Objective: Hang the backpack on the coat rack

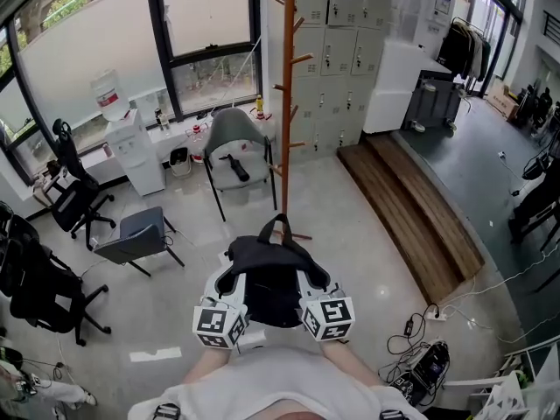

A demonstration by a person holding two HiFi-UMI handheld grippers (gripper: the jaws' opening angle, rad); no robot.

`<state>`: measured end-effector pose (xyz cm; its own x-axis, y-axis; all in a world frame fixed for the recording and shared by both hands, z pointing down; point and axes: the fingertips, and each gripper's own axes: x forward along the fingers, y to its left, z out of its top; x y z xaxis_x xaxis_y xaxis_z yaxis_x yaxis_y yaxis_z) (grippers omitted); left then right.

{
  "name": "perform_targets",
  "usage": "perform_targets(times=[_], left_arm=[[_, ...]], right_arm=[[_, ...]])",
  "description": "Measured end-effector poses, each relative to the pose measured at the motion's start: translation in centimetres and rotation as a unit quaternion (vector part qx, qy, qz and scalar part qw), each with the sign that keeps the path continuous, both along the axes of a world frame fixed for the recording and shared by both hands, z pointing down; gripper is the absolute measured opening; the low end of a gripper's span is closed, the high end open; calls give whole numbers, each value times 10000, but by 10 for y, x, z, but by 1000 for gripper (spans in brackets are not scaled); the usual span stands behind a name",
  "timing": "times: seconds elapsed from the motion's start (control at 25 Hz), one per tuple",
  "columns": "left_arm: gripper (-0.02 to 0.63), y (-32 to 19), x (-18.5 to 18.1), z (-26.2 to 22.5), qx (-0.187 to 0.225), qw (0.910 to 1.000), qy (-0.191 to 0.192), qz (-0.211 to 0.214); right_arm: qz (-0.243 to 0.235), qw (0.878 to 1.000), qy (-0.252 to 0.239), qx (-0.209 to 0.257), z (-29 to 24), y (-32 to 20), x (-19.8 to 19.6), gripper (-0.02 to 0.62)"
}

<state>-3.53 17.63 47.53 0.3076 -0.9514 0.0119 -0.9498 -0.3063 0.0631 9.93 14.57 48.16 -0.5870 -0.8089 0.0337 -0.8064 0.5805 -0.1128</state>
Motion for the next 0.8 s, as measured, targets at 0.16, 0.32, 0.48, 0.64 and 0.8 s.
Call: perform_targets(times=[0.16, 0.32, 0.48, 0.64, 0.8], left_arm=[[32, 0, 11, 2, -18, 9999, 17, -125], [32, -4, 21, 3, -24, 9998, 23, -183], [31, -11, 26, 6, -88, 9997, 69, -201], [32, -23, 25, 4, -52, 9998, 84, -149], [32, -45, 19, 8, -18, 9999, 105, -93]], right_arm=[[-127, 9999, 27, 27, 1, -4, 10, 75], [-171, 9998, 31, 40, 2, -8, 19, 75], [-174, 9998, 34, 5, 4, -17, 24, 74], [-147, 9999, 50, 53, 2, -28, 22, 75], [-110, 9999, 78, 49, 5, -49, 17, 74]])
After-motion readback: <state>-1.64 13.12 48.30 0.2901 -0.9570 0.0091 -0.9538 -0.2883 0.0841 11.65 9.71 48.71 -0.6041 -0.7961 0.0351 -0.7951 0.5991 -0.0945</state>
